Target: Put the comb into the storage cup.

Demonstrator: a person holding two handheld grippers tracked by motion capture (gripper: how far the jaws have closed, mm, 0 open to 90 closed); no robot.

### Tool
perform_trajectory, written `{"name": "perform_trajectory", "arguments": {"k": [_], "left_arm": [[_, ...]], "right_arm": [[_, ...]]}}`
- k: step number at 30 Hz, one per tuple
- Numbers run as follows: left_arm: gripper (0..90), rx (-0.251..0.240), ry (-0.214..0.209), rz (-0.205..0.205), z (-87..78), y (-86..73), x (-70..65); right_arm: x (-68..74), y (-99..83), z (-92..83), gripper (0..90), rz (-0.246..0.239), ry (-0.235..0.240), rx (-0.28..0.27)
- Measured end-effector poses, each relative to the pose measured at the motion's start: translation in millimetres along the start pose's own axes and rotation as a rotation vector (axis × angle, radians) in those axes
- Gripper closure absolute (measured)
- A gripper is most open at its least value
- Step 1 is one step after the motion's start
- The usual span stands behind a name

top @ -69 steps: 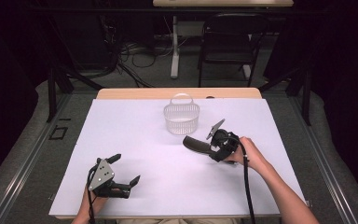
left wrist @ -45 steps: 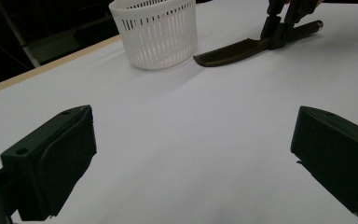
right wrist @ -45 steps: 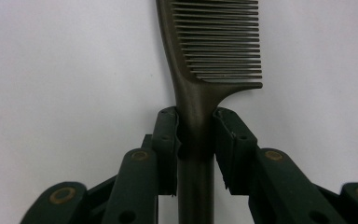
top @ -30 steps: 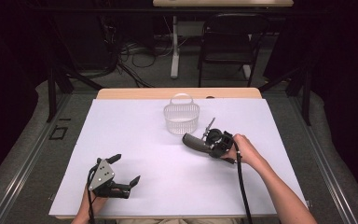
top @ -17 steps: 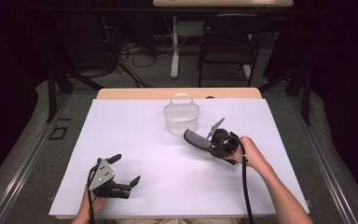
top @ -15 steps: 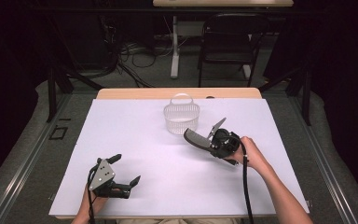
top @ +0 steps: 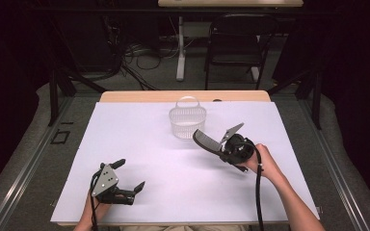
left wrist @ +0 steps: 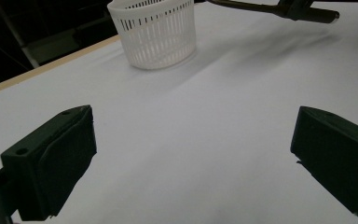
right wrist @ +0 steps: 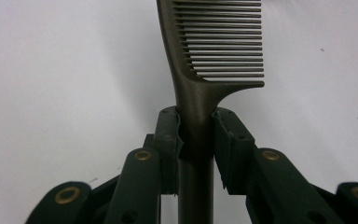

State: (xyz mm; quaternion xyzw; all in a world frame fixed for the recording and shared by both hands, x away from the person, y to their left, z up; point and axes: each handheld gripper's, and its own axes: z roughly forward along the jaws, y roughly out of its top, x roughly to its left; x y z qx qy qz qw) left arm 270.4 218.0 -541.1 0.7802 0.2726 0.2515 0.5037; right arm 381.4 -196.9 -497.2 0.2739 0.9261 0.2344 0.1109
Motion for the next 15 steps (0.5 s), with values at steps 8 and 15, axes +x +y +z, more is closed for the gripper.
{"name": "perform_trajectory", "arguments": {"k": [8, 15], "left_arm": [[0.2, -0.002, -0.001, 0.0, 0.1, 0.1, -0.1], [0.3, 0.001, 0.001, 0.001, -0.2, 0.1, 0.0]], "right_arm": [[-0.7, -4.0, -8.8, 72.3, 0.022, -0.001, -0.061], [-2.6, -8.1, -13.5, 72.3, 0.045, 0.01, -0.1]]}}
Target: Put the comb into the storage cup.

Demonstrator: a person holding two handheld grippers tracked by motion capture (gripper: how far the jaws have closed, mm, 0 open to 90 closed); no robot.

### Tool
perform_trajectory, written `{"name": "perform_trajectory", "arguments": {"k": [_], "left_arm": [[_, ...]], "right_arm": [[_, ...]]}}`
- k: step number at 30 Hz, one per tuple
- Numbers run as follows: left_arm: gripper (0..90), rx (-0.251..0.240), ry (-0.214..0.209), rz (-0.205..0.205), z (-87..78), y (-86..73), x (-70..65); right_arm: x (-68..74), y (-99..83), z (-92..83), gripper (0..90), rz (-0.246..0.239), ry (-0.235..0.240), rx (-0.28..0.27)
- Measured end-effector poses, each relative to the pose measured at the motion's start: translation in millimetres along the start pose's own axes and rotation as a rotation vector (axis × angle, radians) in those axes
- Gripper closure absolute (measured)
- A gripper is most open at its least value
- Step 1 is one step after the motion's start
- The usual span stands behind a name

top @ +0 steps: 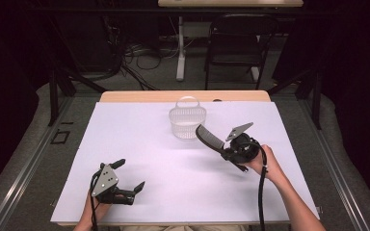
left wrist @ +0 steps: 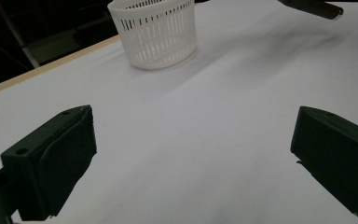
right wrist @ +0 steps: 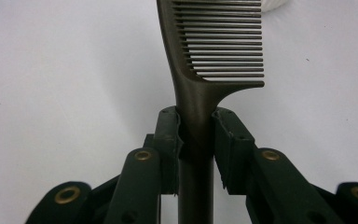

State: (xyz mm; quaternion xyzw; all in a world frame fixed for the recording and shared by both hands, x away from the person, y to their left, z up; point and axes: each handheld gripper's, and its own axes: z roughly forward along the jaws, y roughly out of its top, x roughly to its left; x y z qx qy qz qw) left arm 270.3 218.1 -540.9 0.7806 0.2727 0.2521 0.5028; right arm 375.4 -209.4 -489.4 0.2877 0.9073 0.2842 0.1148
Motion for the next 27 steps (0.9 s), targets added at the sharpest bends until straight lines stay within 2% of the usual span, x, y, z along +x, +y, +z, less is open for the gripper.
{"name": "perform_trajectory", "arguments": {"k": [19, 27], "left_arm": [[0.2, 0.006, 0.0, -0.001, 0.7, -0.3, 0.0], [0.3, 0.007, 0.0, 0.002, 0.9, -0.2, -0.3]], "right_arm": [[-1.4, -0.4, -8.3, 72.2, 0.026, -0.016, -0.06], [-1.6, 0.1, -12.5, 72.2, 0.037, -0.043, -0.113]]}}
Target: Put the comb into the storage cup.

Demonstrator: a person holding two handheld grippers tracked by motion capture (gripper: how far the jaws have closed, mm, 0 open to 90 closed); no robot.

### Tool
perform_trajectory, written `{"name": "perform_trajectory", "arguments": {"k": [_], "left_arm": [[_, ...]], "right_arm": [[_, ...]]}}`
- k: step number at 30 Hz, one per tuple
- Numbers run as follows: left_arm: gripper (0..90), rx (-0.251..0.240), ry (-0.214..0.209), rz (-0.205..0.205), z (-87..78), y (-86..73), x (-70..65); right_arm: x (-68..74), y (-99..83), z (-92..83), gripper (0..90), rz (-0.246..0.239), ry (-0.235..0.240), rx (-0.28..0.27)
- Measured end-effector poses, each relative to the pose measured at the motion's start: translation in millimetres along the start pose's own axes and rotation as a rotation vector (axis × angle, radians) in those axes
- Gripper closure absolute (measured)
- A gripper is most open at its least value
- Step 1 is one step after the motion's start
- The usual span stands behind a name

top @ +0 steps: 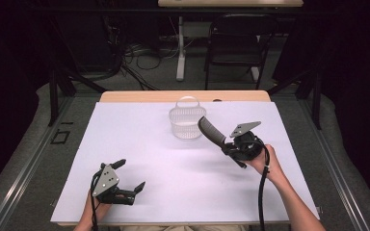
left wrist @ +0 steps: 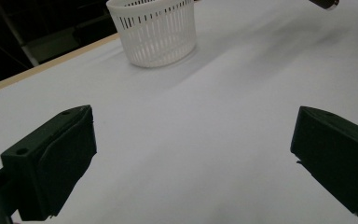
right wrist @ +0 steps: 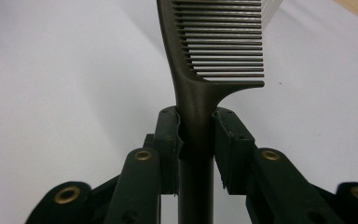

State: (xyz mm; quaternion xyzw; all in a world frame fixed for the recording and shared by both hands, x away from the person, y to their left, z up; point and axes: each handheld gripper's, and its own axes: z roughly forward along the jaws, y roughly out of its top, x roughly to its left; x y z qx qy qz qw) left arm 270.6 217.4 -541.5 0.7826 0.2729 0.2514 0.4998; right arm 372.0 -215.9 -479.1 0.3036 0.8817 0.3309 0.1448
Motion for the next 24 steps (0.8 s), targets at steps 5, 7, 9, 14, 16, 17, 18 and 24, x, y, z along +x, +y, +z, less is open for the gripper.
{"name": "perform_trajectory", "arguments": {"k": [5, 7, 9, 14, 16, 17, 18, 24], "left_arm": [[0.2, 0.0, 0.001, 0.0, 0.1, 0.0, 0.0], [0.2, -0.001, 0.001, -0.002, 0.4, -0.1, -0.1], [0.2, 0.002, 0.0, 0.0, 0.5, -0.3, 0.2], [0.2, -0.001, -0.003, -0.002, 0.5, -0.4, 0.6], [0.2, -0.001, -0.002, -0.006, 0.9, -0.5, 0.8], [0.2, 0.003, -0.001, -0.005, 1.4, -0.5, 0.9], [0.2, 0.005, -0.005, -0.008, 2.0, -0.7, 0.5], [0.2, 0.002, -0.008, -0.006, 1.1, -0.6, -0.1]], "right_arm": [[-0.4, 0.1, -1.4, 72.3, 0.006, -0.008, -0.026], [-0.3, -0.1, -1.2, 72.2, 0.003, -0.014, -0.031], [-0.3, -0.4, -0.9, 72.3, 0.004, -0.016, -0.035], [-0.1, -0.4, -0.7, 72.3, 0.007, -0.022, -0.052], [0.9, -0.3, 0.0, 72.3, 0.005, -0.029, -0.059], [1.2, -0.2, 0.1, 72.3, 0.003, -0.029, -0.061], [1.6, -0.1, 0.4, 72.3, 0.003, -0.03, -0.065], [2.7, 1.1, 0.5, 72.3, 0.001, -0.037, -0.082]]}}
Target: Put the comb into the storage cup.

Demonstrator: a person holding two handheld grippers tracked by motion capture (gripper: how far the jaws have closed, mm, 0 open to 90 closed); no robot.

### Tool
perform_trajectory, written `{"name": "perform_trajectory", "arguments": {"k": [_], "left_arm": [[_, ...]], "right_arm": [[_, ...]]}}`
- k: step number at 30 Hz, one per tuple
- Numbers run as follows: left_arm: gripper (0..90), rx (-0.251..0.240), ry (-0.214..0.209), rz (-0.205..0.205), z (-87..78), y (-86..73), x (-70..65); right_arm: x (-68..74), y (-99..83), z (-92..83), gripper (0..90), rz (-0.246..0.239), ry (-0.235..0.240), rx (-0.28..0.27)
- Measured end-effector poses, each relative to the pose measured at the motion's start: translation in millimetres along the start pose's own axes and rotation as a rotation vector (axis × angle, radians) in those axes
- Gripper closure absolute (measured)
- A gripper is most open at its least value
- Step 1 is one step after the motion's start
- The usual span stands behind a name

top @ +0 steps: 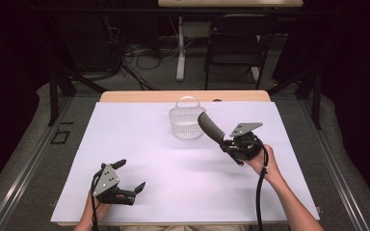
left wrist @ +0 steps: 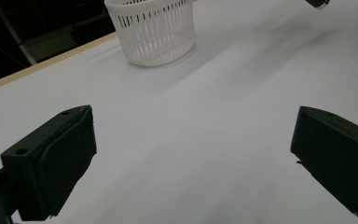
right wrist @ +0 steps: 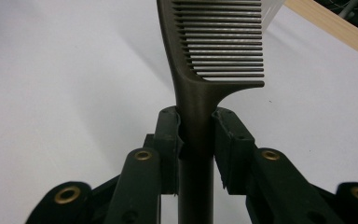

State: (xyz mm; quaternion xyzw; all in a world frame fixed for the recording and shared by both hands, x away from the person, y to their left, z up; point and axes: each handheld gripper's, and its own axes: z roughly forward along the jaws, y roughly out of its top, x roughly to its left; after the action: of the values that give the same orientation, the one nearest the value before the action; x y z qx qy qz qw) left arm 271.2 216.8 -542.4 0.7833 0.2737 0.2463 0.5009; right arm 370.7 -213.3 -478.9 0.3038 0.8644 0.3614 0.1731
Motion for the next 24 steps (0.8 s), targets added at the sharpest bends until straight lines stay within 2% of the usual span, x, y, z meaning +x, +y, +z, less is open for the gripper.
{"name": "perform_trajectory", "arguments": {"k": [13, 24], "left_arm": [[0.2, 0.002, 0.002, 0.004, 0.0, 0.2, -0.1], [0.2, 0.001, 0.0, 0.002, 0.5, 0.4, 0.0]], "right_arm": [[0.5, 1.8, 1.8, 72.3, 0.004, -0.007, -0.028], [-0.4, 4.9, -0.2, 72.3, 0.006, -0.026, -0.079]]}}
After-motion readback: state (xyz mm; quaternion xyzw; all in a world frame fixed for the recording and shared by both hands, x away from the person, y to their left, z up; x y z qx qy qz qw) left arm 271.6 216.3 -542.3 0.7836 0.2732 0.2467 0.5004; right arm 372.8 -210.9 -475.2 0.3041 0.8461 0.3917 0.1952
